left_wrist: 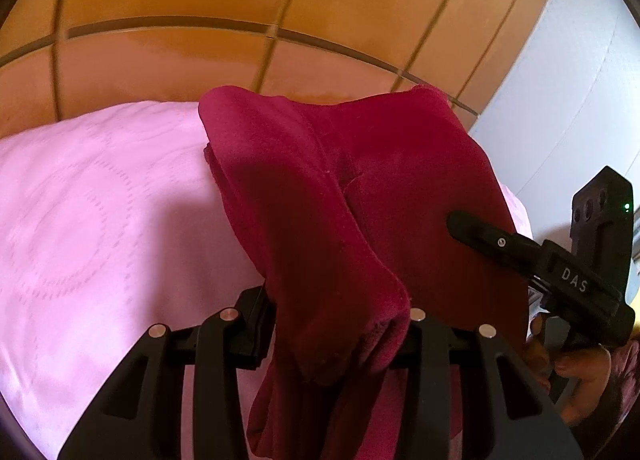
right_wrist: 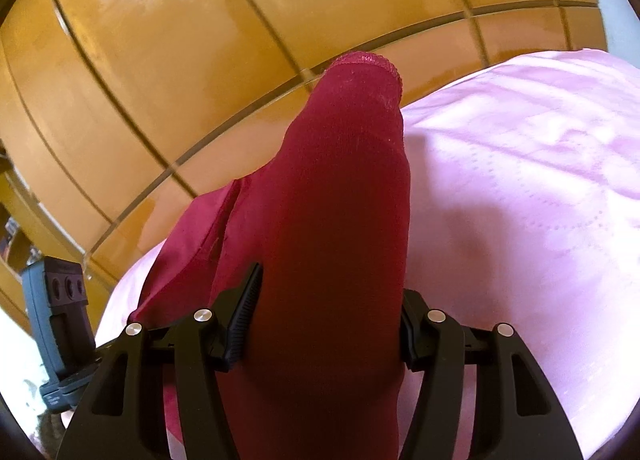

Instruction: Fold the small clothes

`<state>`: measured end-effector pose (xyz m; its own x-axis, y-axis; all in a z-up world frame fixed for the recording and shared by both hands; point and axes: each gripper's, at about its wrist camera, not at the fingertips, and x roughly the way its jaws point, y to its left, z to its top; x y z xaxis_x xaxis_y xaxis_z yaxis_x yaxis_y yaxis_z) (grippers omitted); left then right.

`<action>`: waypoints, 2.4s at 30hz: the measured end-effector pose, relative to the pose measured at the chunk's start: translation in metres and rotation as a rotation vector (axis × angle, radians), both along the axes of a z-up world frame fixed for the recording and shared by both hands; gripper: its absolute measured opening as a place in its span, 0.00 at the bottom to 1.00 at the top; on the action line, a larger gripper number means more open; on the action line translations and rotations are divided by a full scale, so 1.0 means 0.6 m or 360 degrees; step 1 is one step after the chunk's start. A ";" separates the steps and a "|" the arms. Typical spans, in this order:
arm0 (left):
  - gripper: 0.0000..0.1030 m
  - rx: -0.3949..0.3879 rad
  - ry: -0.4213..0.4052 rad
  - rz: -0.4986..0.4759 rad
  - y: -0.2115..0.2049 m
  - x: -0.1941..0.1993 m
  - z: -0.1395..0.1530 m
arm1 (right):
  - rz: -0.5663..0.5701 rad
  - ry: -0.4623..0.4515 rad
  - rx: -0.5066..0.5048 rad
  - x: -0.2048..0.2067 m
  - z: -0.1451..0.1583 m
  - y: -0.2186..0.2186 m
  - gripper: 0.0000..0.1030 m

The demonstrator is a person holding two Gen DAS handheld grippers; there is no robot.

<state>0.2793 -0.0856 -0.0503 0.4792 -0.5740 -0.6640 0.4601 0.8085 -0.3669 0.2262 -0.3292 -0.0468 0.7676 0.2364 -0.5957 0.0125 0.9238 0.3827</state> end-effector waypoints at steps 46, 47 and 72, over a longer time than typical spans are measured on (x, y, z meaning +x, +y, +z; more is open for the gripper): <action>0.72 0.0212 -0.0089 0.0097 -0.136 0.095 -0.061 | -0.0584 0.0065 -0.0206 0.066 -0.059 -0.206 0.81; 0.72 0.0253 -0.0099 0.0095 -0.142 0.098 -0.063 | -0.0574 0.0096 -0.0250 0.076 -0.063 -0.205 0.81; 0.98 0.0234 -0.0068 0.0249 -0.064 -0.067 -0.055 | -0.0598 0.0201 -0.0227 -0.084 -0.070 -0.129 0.91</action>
<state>0.2393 -0.1241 -0.0836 0.5843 -0.3892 -0.7121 0.3377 0.9145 -0.2227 0.1758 -0.4065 -0.0890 0.7035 -0.1378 -0.6972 0.3973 0.8897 0.2251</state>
